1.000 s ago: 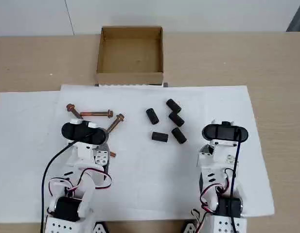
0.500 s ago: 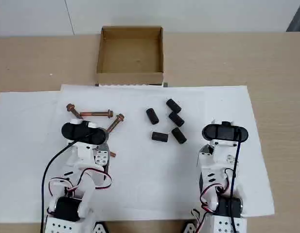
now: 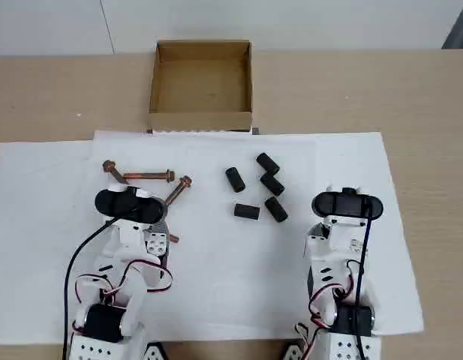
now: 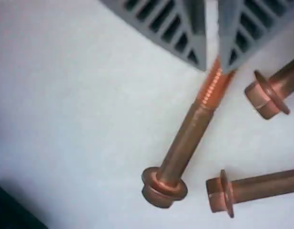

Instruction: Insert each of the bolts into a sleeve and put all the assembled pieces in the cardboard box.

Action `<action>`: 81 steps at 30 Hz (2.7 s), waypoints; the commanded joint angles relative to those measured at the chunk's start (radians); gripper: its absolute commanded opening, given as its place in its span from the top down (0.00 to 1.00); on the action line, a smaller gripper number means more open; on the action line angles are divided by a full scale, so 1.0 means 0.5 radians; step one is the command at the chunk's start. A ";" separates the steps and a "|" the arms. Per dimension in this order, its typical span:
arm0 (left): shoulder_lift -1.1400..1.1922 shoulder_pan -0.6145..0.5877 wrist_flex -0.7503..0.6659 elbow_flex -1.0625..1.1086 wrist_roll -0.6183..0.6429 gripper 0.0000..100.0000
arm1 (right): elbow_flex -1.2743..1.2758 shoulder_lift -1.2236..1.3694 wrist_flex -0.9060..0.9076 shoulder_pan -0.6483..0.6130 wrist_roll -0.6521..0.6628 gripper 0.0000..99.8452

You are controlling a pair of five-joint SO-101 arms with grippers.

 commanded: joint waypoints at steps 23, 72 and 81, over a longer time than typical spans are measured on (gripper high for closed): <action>-0.015 0.003 0.000 -0.002 0.003 0.99 | 0.018 -0.038 -0.038 0.017 -0.025 1.00; 1.682 -0.160 0.776 -2.328 0.092 0.99 | 0.018 -0.041 -0.041 -0.038 -0.015 1.00; 1.703 -0.160 0.767 -2.325 0.086 0.99 | -0.025 -0.041 -0.029 -0.091 -0.153 1.00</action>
